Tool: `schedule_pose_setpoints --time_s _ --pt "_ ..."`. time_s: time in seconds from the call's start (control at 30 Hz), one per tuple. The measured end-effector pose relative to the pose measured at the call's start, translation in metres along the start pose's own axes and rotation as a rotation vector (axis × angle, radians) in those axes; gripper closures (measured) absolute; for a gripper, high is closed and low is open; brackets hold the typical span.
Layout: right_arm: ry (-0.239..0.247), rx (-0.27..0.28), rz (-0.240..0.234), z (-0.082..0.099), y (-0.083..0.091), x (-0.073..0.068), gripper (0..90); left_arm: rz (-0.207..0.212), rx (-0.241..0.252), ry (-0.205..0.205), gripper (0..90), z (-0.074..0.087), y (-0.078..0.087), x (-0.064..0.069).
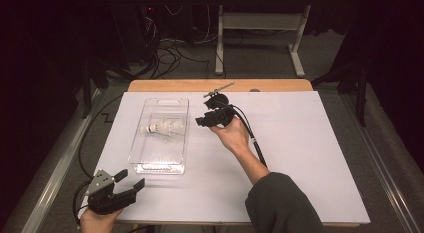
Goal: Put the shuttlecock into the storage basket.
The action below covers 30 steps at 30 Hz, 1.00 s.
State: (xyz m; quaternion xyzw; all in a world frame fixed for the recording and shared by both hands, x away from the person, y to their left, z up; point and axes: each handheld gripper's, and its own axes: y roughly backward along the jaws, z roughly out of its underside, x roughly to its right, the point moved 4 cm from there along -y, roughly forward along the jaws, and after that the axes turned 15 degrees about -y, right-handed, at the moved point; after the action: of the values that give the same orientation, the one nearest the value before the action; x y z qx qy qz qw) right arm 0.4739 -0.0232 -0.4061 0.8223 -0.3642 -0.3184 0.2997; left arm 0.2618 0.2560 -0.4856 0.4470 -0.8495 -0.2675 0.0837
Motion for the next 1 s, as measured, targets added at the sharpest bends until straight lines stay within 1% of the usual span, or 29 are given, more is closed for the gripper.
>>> schedule_pose_setpoints --time_s 0.37,0.67,0.83,0.93,1.0 --pt "-0.025 0.006 0.010 0.010 0.005 0.014 54.6 -0.003 -0.002 0.003 29.3 0.000 0.001 0.000" --pt "-0.031 0.025 0.012 0.017 0.015 0.025 53.9 -0.003 -0.001 0.003 29.3 0.001 0.001 0.000" --pt "-0.052 0.034 0.020 0.022 0.021 0.034 53.5 -0.005 0.000 0.004 29.3 0.001 0.001 0.000" --pt "-0.053 0.052 0.020 0.025 0.025 0.038 53.4 -0.005 -0.001 0.003 29.3 0.001 0.001 0.000" --pt "-0.055 0.054 0.022 0.027 0.028 0.041 53.4 -0.005 -0.003 0.004 29.3 0.001 0.000 0.000"
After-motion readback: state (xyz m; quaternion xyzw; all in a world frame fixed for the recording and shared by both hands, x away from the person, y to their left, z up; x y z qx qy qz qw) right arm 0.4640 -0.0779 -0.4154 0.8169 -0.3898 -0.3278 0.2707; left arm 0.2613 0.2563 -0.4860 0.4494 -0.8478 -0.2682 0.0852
